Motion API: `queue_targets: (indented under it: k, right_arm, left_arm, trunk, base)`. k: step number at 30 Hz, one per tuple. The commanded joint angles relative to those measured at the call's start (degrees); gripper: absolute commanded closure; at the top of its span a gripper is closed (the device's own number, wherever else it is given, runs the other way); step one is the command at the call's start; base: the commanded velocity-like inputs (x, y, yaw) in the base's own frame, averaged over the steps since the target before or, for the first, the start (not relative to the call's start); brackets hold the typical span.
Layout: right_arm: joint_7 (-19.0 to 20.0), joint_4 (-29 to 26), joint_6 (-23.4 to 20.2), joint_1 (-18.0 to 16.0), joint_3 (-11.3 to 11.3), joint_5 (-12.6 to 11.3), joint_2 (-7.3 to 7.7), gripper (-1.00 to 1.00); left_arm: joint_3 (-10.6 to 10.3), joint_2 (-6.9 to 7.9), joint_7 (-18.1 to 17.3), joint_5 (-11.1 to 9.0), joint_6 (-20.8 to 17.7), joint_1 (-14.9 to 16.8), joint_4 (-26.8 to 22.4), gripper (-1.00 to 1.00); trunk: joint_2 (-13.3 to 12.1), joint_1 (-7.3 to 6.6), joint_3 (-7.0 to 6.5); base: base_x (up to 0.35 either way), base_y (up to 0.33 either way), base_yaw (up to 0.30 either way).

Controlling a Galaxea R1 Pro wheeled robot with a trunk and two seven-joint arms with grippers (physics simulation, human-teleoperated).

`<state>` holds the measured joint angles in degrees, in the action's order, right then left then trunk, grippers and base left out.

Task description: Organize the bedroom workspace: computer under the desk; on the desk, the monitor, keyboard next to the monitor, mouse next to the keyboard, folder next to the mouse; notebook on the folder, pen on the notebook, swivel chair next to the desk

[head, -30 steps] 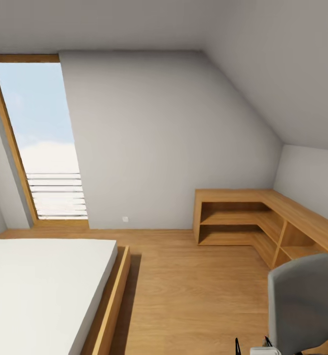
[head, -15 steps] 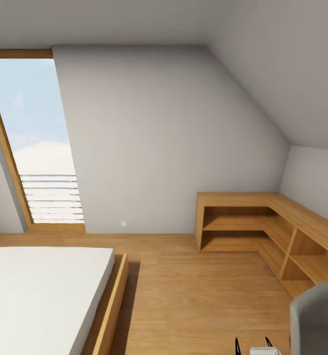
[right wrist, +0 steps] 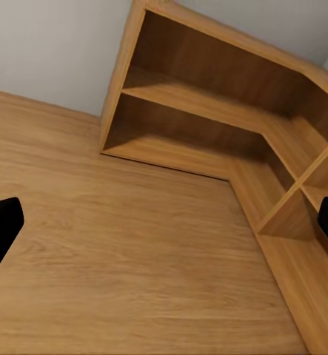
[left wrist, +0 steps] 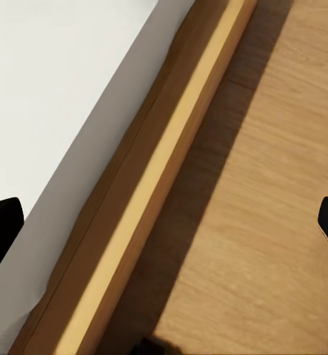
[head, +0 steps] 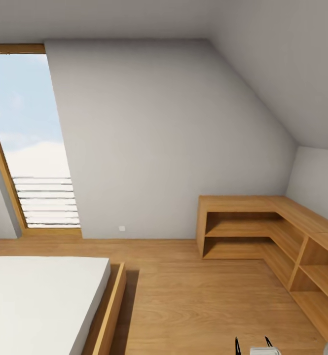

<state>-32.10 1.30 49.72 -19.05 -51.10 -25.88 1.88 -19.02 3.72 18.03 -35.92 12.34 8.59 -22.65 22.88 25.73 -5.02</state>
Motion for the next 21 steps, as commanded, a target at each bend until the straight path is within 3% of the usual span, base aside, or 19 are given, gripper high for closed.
queue_targets:
  k: [1, 21]
  right_arm:
    - [-0.24, 0.11, 0.11, -0.02, -0.49, -0.23, -0.03, -1.0]
    - [-0.19, 0.11, 0.11, -0.03, -0.49, -0.23, -0.03, -1.0]
  left_arm:
    - [-0.49, 0.06, 0.34, -0.47, 0.22, 0.02, -0.03, -1.0]
    - [-0.49, 0.06, 0.28, -0.47, 0.16, 0.02, -0.03, -1.0]
  trunk:
    - [0.04, 0.05, 0.02]
    - [0.04, 0.05, 0.02]
  base:
    - [0.321, 0.0, 0.0]
    - [0.321, 0.0, 0.0]
